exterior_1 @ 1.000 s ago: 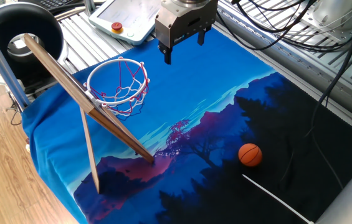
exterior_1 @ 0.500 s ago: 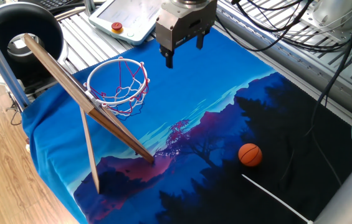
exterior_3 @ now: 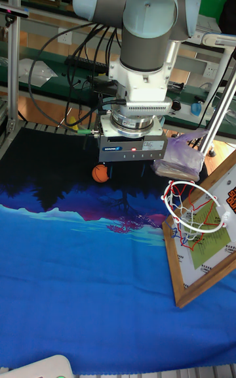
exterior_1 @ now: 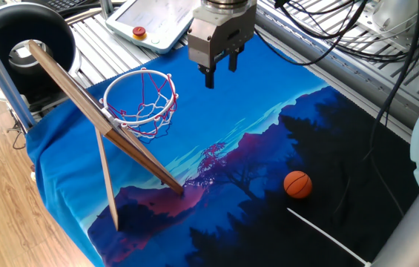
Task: Grab a basketball, release it and shoot it into the basket
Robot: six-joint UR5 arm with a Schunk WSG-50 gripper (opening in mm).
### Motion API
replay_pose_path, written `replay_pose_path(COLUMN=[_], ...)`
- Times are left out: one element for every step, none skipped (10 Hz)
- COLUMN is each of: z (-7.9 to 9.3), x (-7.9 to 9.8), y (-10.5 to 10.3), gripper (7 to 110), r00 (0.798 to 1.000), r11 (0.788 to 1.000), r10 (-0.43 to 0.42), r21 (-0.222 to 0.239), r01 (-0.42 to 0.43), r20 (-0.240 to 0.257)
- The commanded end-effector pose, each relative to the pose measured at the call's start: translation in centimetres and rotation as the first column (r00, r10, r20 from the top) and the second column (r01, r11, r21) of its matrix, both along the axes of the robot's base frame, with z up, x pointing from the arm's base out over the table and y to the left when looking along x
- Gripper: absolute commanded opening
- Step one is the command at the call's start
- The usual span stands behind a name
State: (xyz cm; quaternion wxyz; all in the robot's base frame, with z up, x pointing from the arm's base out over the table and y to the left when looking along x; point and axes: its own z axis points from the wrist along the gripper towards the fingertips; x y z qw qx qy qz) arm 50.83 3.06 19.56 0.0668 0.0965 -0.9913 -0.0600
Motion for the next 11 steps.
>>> replay_pose_path(z=[0.0,-0.1,0.1,0.7,1.2,1.2,0.9,0.6,0.3,0.1,-0.2], x=[-0.1,0.5,1.1,1.0,0.7,0.7,1.2,1.6,1.9,2.2,2.9], y=[0.4,0.0,-0.8,-1.3,-1.5,-1.5,-1.4,-0.8,-0.3,-0.2,-0.3], gripper=[7,7,7,7,7,7,7,7,7,7,7], r00=[1.0,0.999,0.997,0.996,0.996,0.995,0.994,0.994,0.994,0.994,0.991], r11=[1.0,0.999,0.998,0.997,0.997,0.997,0.997,0.998,0.999,0.999,1.0], r10=[0.019,0.04,0.058,0.061,0.063,0.067,0.069,0.059,0.043,0.033,0.025], r21=[0.019,0.007,-0.018,-0.041,-0.05,-0.044,-0.037,-0.018,-0.013,-0.016,-0.019], r01=[-0.019,-0.041,-0.057,-0.058,-0.06,-0.064,-0.066,-0.057,-0.041,-0.031,-0.023], r20=[0.0,0.027,0.06,0.063,0.064,0.068,0.084,0.095,0.099,0.107,0.129])
